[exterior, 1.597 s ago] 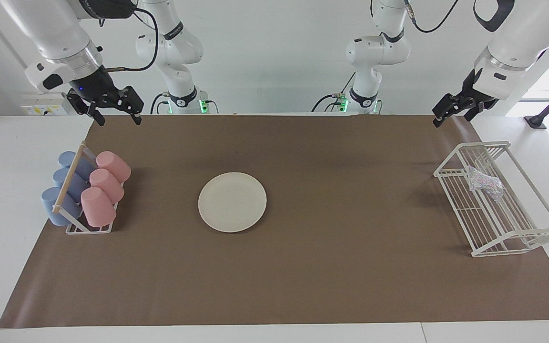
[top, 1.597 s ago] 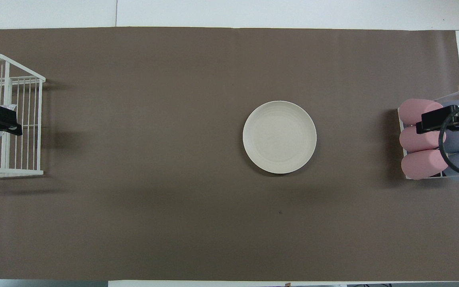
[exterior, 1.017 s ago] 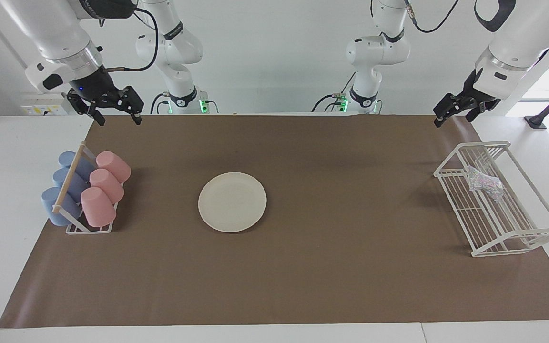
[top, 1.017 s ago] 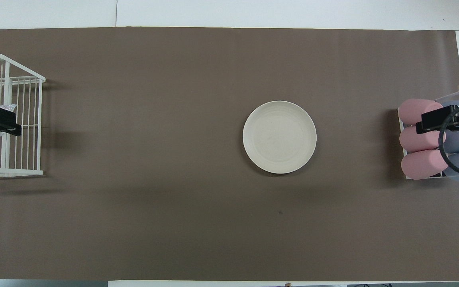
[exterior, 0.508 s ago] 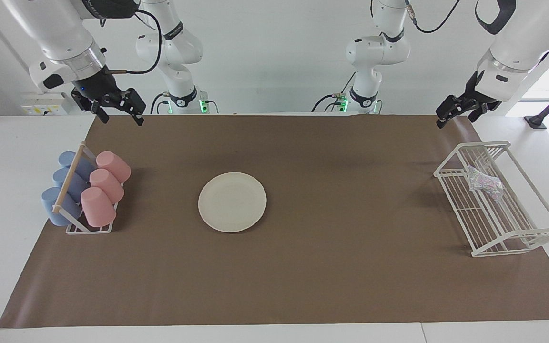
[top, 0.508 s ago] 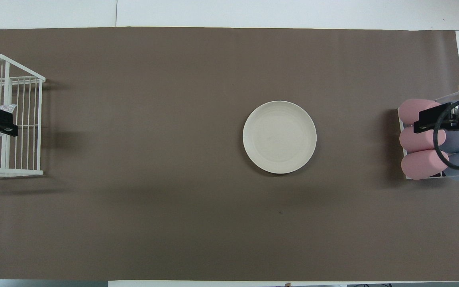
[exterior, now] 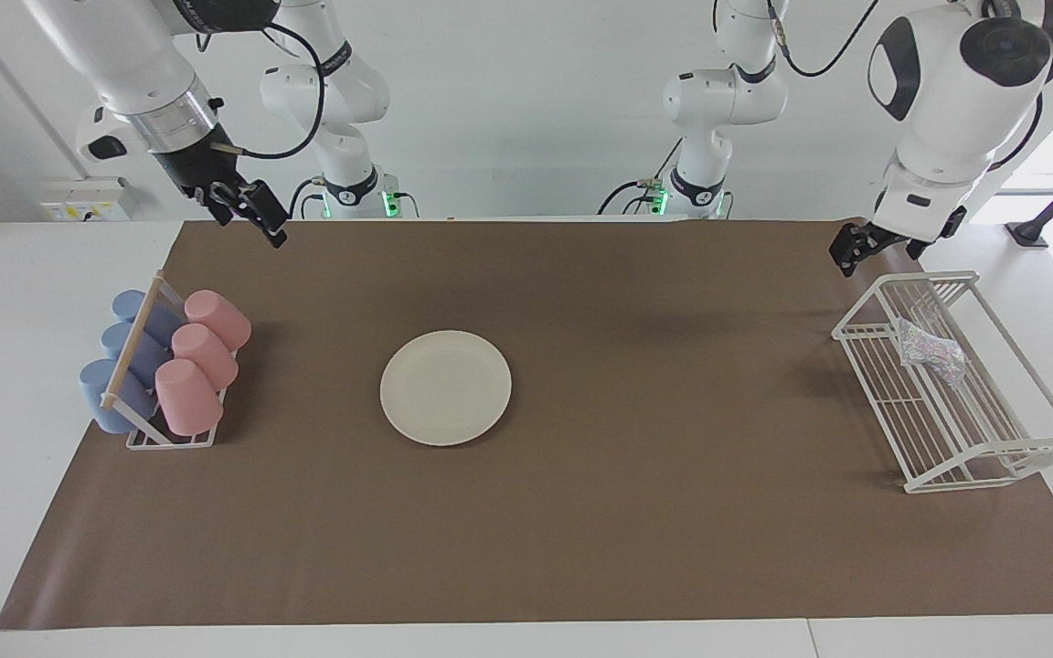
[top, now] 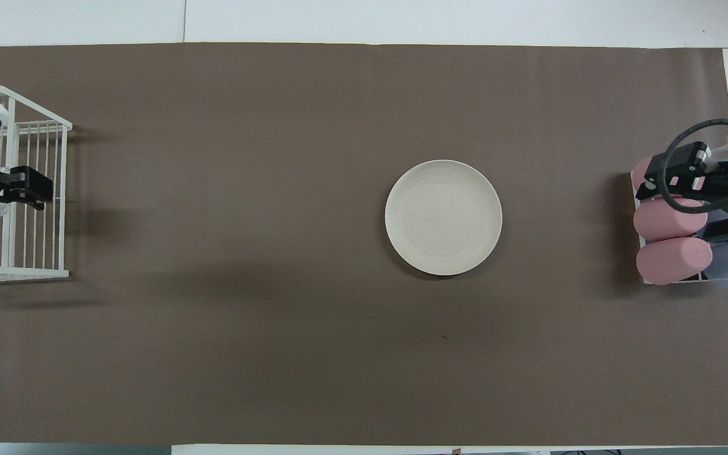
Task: Wipe plate with sponge
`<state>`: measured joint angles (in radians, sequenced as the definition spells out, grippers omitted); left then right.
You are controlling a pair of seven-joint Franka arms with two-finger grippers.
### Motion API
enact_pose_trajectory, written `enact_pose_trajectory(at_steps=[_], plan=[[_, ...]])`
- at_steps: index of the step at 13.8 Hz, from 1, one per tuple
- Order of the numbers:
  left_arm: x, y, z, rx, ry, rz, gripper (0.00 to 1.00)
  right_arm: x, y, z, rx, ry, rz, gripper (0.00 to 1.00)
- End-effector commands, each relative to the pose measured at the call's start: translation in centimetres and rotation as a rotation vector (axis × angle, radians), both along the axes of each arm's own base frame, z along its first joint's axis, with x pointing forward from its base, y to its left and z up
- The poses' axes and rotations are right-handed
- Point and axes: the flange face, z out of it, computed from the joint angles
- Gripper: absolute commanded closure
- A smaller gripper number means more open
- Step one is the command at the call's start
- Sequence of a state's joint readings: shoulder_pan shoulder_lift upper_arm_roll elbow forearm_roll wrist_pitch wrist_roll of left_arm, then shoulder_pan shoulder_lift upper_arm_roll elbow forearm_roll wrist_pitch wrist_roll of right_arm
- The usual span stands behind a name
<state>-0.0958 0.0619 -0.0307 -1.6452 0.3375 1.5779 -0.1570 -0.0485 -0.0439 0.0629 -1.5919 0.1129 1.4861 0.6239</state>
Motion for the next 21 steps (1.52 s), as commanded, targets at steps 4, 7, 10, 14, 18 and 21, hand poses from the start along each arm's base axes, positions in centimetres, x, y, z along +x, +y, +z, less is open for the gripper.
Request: enact_pose_trajectory(at_steps=[4, 7, 10, 14, 18, 21], plan=[[4.0, -1.0, -8.9, 0.315, 0.035, -0.169, 0.0, -0.6, 1.2, 0.8, 0.083, 0.06, -0.356, 0.0], [4.9, -0.5, -11.9, 0.435, 0.069, -0.228, 0.0, -0.9, 2.5, 1.2, 0.08, 0.088, -0.518, 0.0], [4.4, 0.2, -13.5, 0.478, 0.089, -0.243, 0.0, -1.2, 3.1, 1.5, 0.067, 0.092, -0.625, 0.0], [3.9, 1.0, -14.9, 0.47, 0.071, -0.228, 0.0, -2.3, 3.0, 0.2, 0.041, 0.137, -0.621, 0.0], [3.8, 1.5, -14.9, 0.499, 0.074, -0.218, 0.09, -2.3, 3.6, 0.4, 0.032, 0.131, -0.651, 0.0], [3.7, 1.7, -14.6, 0.521, 0.056, -0.179, 1.0, -2.5, 5.0, 0.9, 0.032, 0.127, -0.638, 0.0]])
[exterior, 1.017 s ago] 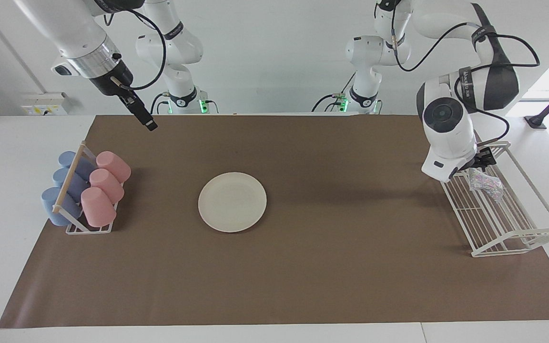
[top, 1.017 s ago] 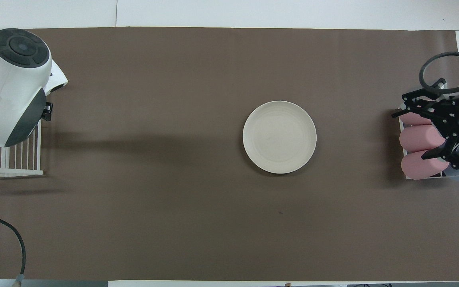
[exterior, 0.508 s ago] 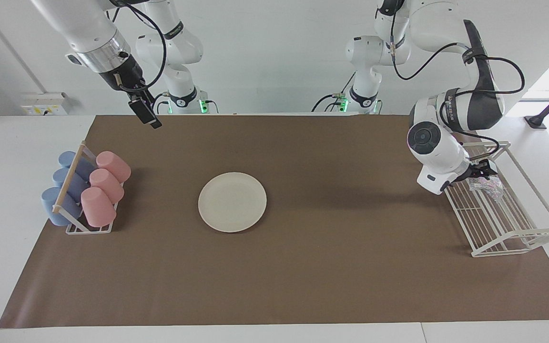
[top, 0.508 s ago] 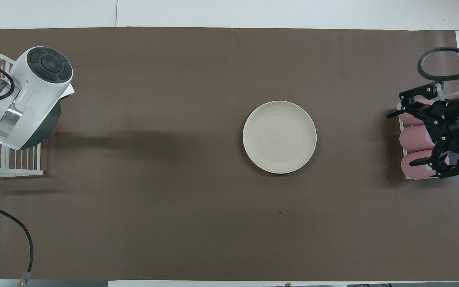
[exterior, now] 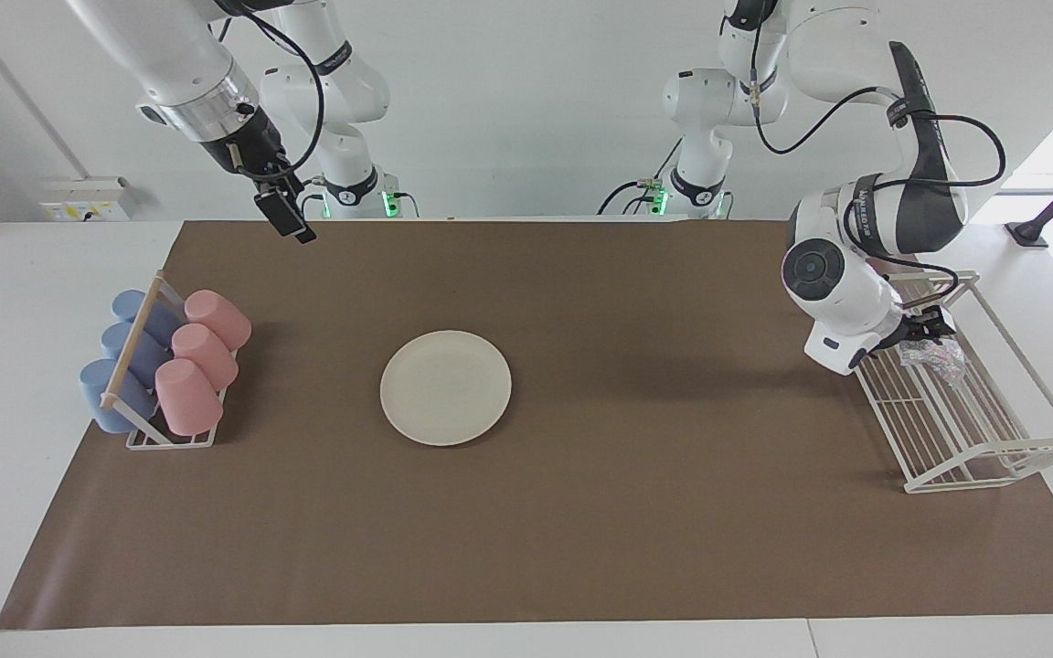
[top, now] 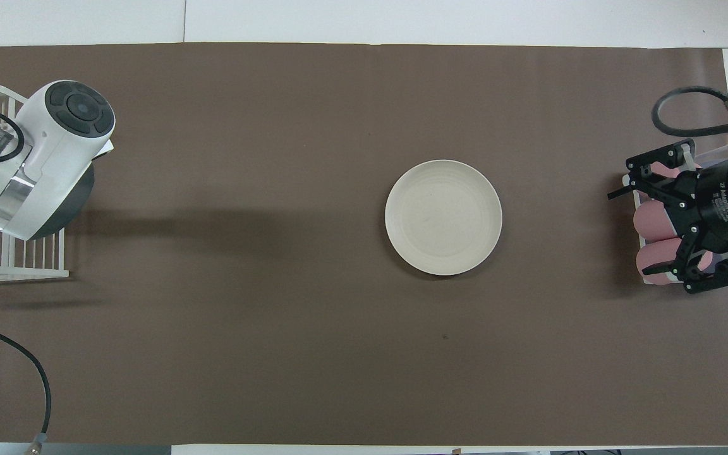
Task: Wipe plate with sponge
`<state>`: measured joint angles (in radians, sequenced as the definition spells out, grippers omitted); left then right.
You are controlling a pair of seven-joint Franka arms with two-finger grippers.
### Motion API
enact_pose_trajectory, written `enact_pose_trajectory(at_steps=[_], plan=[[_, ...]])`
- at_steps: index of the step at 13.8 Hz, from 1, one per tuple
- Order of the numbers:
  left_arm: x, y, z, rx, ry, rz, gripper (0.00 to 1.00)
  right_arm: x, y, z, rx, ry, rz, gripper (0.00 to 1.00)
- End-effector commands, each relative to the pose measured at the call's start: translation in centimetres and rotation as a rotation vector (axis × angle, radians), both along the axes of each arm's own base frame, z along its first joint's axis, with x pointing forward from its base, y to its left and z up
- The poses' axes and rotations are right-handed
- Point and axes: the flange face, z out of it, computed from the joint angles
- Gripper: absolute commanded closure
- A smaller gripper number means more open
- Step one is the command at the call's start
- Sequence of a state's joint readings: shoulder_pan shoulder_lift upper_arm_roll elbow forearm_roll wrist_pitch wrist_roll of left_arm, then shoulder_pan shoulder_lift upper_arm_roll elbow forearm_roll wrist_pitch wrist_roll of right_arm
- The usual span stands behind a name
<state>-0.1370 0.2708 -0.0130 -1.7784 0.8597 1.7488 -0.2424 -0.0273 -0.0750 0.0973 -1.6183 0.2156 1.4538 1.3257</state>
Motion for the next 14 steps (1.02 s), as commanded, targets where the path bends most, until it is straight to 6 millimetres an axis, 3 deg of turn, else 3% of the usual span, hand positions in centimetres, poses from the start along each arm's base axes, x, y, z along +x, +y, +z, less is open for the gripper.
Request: enact_pose_trajectory(at_steps=[1, 9, 11, 14], plan=[[-0.8, 0.6, 0.5, 0.024, -0.032, 0.021, 1.0, -1.0, 1.5, 0.6, -0.006, -0.012, 0.006, 0.0], [-0.5, 0.8, 0.8, 0.023, -0.059, 0.04, 1.0, -1.7, 3.1, 0.5, -0.007, -0.007, 0.035, 0.0], [0.0, 0.4, 2.6, -0.011, -0.081, 0.067, 1.0, -1.7, 3.2, 0.6, -0.002, -0.008, 0.037, 0.0], [0.8, -1.4, 8.0, -0.342, -0.12, 0.269, 1.0, -1.5, 3.0, 0.7, -0.007, -0.009, -0.001, 0.0]])
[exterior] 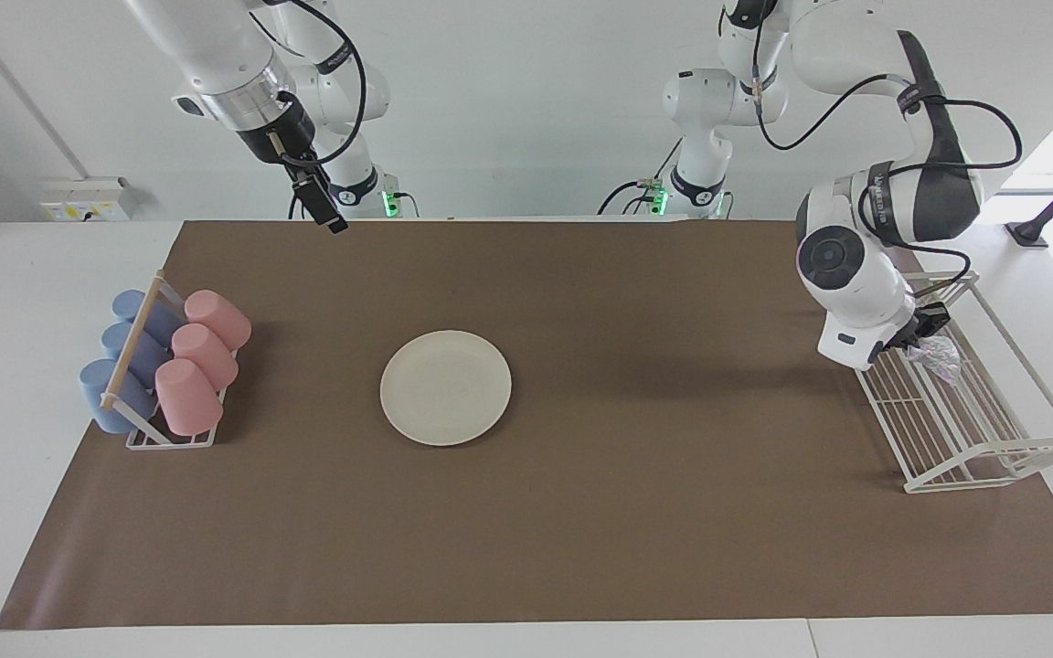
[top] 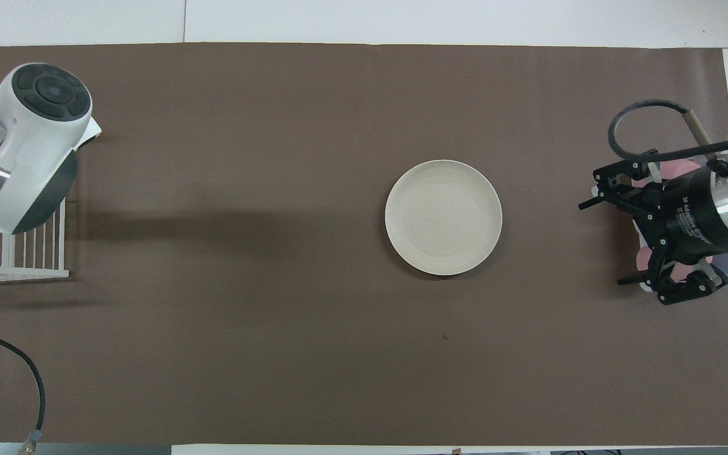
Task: Wipe plate with sponge
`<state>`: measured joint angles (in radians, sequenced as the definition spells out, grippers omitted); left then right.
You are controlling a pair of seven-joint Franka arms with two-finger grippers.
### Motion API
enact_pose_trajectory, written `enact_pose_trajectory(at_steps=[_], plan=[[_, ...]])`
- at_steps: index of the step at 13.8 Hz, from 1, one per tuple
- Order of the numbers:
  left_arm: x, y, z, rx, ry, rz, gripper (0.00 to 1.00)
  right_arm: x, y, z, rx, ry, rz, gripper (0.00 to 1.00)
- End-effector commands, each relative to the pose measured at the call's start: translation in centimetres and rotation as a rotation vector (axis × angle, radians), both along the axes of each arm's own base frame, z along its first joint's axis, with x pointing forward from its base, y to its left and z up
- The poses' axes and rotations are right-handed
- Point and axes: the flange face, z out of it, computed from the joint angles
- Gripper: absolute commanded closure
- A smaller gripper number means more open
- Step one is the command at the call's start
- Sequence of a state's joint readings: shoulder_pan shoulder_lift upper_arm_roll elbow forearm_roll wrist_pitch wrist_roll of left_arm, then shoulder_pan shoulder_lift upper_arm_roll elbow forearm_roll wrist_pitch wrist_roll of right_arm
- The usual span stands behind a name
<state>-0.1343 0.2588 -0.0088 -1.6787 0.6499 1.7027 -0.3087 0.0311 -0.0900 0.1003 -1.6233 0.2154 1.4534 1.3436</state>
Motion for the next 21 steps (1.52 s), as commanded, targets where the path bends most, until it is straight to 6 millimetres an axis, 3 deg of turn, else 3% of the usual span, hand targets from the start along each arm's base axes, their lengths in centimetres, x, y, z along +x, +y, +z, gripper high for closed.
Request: enact_pose_trajectory(at_steps=[1, 4, 6, 7, 10, 13, 15, 18, 19, 21], plan=[[0.1, -1.2, 5.3, -0.27, -0.005, 0.155, 1.0, -0.5, -0.1, 0.1, -0.007, 0.001, -0.056, 0.0], [-0.7, -3.4, 7.5, -0.594, 0.026, 0.282, 1.0, -0.6, 0.2, 0.2, -0.014, 0.008, -0.098, 0.0], [-1.1, -1.9, 9.7, -0.869, 0.01, 0.425, 1.0, -0.6, 0.2, 0.1, -0.017, 0.015, -0.125, 0.0], [-1.7, -2.1, 10.3, -0.969, 0.033, 0.453, 1.0, -0.6, 0.2, 0.1, -0.017, 0.015, -0.126, 0.0], [-4.2, -3.1, 9.2, -1.256, 0.134, 0.548, 1.0, -0.5, 0.3, 0.2, -0.018, 0.013, -0.15, 0.0], [-7.1, -4.9, 7.7, -1.531, 0.172, 0.592, 1.0, -0.8, 6.4, 1.1, -0.001, -0.049, -0.246, 0.0], [-9.2, -5.4, 6.9, -1.669, 0.177, 0.591, 1.0, -2.4, 11.2, 1.3, 0.0, -0.057, -0.252, 0.0], [-12.4, -6.9, 5.5, -1.827, 0.187, 0.512, 1.0, -3.6, 13.3, 1.2, -0.003, -0.062, -0.168, 0.0], [-13.3, -7.3, 5.1, -1.871, 0.182, 0.476, 1.0, -4.2, 15.0, 1.0, 0.001, -0.067, -0.146, 0.0], [-14.7, -10.0, 5.0, -1.932, 0.198, 0.367, 1.0, -3.9, 16.5, 1.2, 0.027, -0.088, -0.273, 0.0]])
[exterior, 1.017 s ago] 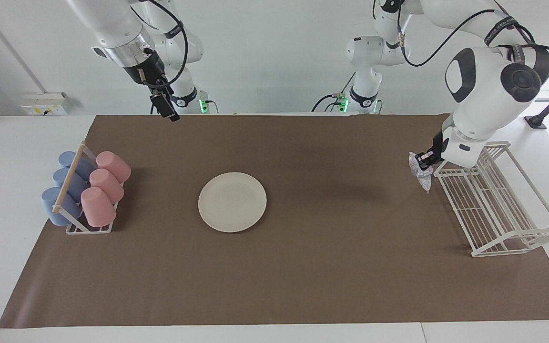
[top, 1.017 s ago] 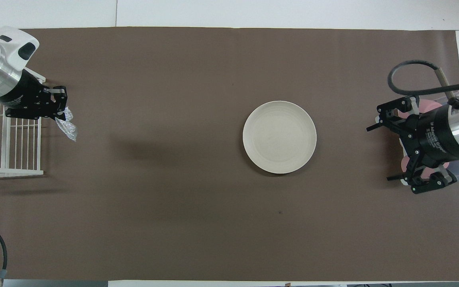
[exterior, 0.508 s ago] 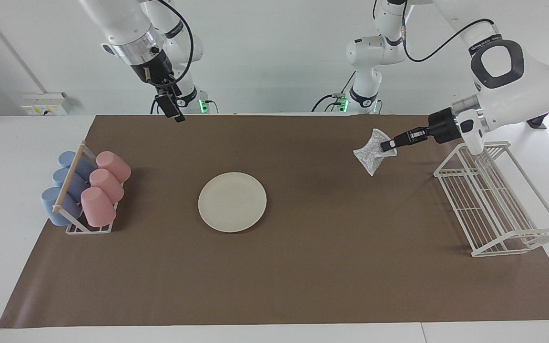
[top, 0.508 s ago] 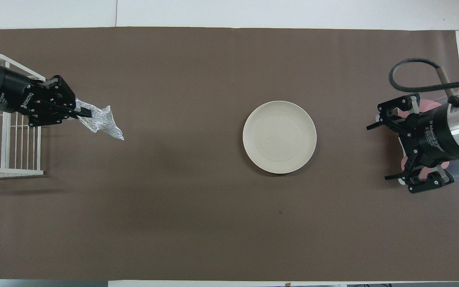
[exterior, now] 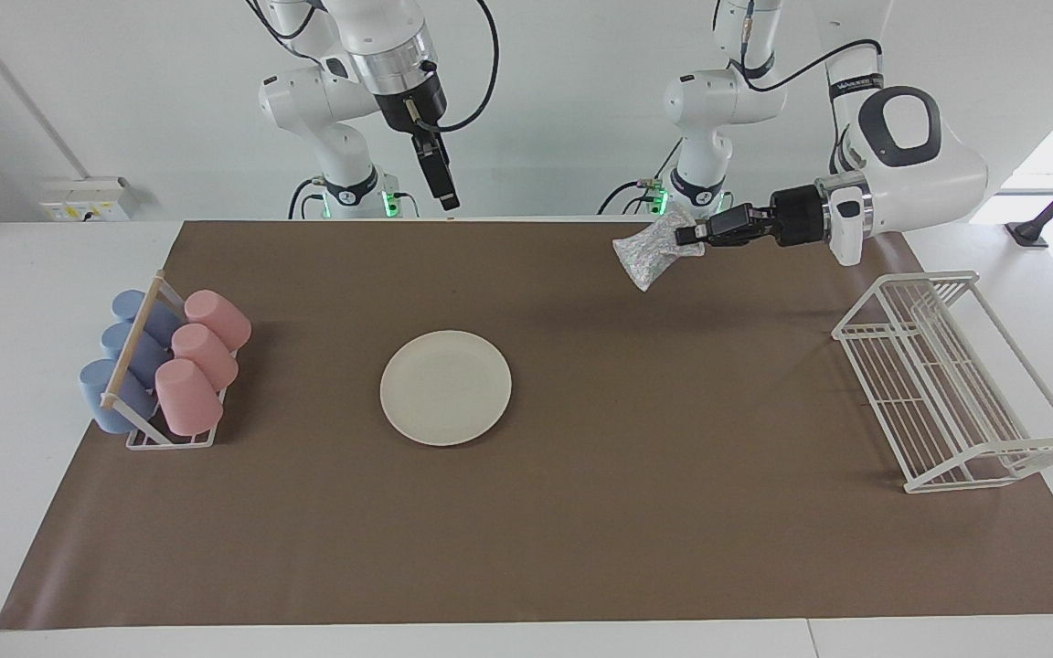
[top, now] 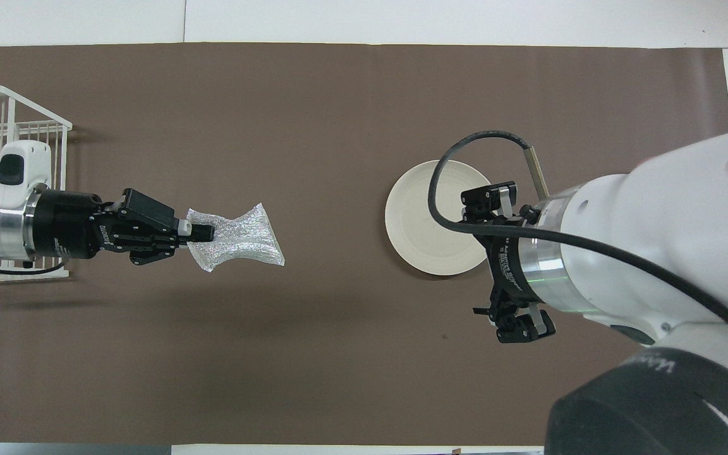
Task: Wipe plate with sponge
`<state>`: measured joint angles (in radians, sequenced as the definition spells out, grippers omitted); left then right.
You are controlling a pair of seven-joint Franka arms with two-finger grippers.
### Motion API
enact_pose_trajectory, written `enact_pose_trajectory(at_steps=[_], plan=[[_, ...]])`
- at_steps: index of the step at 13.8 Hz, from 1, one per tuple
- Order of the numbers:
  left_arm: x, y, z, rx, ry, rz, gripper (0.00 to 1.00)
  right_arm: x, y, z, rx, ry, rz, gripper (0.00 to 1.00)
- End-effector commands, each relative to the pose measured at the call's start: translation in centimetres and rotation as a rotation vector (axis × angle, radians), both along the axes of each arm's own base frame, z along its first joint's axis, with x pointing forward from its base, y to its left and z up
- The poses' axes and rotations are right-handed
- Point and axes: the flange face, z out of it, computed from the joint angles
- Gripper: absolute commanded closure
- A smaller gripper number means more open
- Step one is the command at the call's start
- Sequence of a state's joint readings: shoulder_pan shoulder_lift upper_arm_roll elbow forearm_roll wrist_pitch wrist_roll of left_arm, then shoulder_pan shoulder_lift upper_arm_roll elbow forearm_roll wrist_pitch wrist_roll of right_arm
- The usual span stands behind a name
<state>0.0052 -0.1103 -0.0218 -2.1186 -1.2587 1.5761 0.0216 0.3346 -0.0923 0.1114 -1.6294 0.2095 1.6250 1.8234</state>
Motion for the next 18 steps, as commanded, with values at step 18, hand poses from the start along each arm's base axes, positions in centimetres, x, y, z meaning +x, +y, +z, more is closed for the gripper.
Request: enact_pose_trajectory(at_steps=[18], plan=[[-9.6, -8.6, -2.4, -0.238, -0.23, -0.067, 1.0, -8.1, 13.4, -6.0, 0.08, -0.051, -0.084, 0.0]])
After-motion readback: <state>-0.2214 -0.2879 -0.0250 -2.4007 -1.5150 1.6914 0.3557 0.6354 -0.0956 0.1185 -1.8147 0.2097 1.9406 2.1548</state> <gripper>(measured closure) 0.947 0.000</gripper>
